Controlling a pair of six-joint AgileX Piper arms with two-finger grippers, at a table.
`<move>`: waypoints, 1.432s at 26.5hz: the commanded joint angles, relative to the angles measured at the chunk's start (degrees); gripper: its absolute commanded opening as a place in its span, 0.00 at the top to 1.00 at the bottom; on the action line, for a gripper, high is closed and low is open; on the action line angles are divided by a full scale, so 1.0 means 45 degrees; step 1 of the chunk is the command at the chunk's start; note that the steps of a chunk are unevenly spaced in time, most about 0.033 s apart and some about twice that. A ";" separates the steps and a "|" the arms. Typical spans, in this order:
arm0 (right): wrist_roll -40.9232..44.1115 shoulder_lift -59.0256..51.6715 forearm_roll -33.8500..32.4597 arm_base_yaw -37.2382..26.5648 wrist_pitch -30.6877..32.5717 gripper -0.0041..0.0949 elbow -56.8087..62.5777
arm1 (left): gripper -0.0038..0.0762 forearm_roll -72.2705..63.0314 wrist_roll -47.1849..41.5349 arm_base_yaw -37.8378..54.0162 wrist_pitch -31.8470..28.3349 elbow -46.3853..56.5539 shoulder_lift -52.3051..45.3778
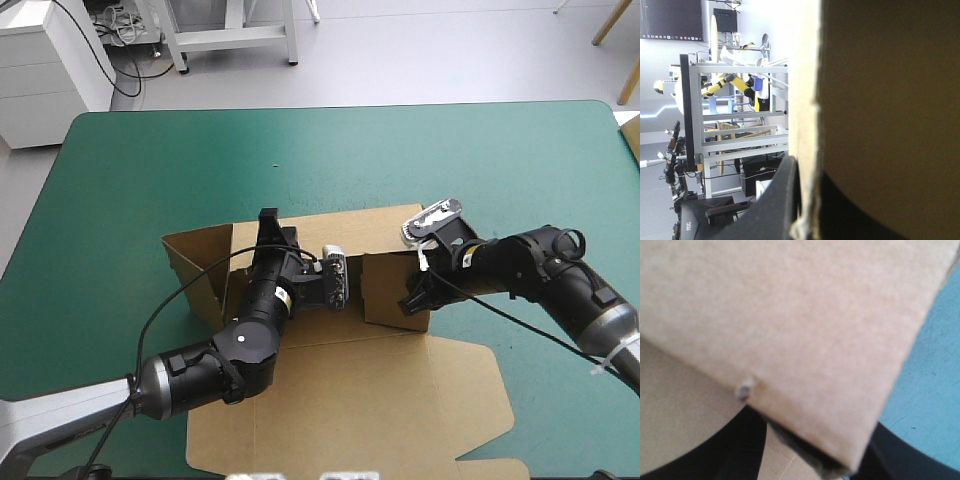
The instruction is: Fold the box
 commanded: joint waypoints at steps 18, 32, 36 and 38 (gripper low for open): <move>0.6923 -0.0680 -0.4772 0.2505 -0.1892 0.64 0.0592 | 0.96 -0.0006 -0.0229 -0.0187 -0.0613 -0.0259 -0.0312; 0.7880 -0.2137 -0.5266 0.2683 -0.3803 0.98 0.1935 | 0.96 -0.0006 -0.0229 -0.0420 -0.0580 -0.0259 -0.0312; 0.8040 -0.2034 -0.5234 0.2683 -0.3822 0.98 0.1935 | 0.96 -0.0006 -0.0086 -0.0898 -0.0605 -0.0259 -0.0312; 0.8097 -0.1981 -0.5234 0.2683 -0.3888 0.98 0.1935 | 0.95 -0.0006 -0.0086 -0.1083 -0.0605 -0.0259 -0.0312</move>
